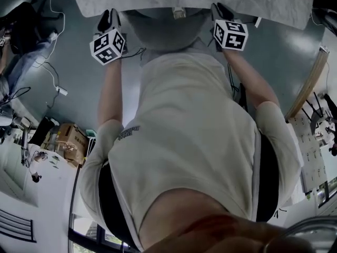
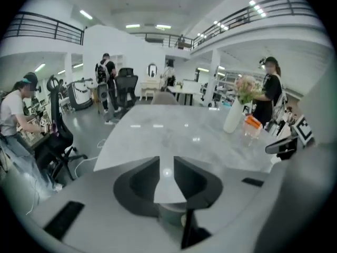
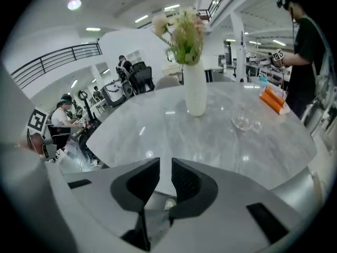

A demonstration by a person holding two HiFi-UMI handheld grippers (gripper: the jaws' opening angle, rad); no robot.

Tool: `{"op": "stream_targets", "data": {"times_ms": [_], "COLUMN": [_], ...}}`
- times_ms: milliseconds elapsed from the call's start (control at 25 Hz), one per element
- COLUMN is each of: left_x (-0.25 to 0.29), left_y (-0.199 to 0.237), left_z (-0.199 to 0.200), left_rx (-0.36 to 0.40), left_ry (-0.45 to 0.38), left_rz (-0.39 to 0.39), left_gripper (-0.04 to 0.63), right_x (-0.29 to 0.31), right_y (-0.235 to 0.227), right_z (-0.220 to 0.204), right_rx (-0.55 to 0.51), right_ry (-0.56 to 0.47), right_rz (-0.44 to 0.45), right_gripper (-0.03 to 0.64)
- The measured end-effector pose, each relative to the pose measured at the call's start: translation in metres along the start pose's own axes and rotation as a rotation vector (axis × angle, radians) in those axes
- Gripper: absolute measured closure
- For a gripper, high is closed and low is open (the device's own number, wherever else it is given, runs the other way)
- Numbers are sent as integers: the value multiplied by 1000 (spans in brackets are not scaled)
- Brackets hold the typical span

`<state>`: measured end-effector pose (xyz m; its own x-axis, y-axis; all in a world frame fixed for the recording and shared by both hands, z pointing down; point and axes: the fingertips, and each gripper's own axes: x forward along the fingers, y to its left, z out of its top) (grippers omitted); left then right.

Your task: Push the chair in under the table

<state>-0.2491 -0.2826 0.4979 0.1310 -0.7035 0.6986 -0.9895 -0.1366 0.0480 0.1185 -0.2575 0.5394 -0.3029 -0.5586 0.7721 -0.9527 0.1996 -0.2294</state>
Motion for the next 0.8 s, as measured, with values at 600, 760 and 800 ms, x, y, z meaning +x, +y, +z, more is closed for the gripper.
{"op": "stream_targets", "data": {"times_ms": [600, 760, 800], "left_x": [-140, -175, -184], "left_y": [-34, -42, -43], "left_z": [180, 211, 218], "left_rx": [201, 214, 215], "left_ry": [-591, -673, -693], "left_rz": [-127, -216, -225], "left_gripper": [545, 545, 545], "right_x": [-151, -194, -204], "right_y": [123, 163, 172], "right_z": [179, 209, 215], "right_rx": [-177, -157, -162], "right_ry": [-585, -683, -707], "right_rz": [111, 162, 170], "right_gripper": [560, 571, 571]}}
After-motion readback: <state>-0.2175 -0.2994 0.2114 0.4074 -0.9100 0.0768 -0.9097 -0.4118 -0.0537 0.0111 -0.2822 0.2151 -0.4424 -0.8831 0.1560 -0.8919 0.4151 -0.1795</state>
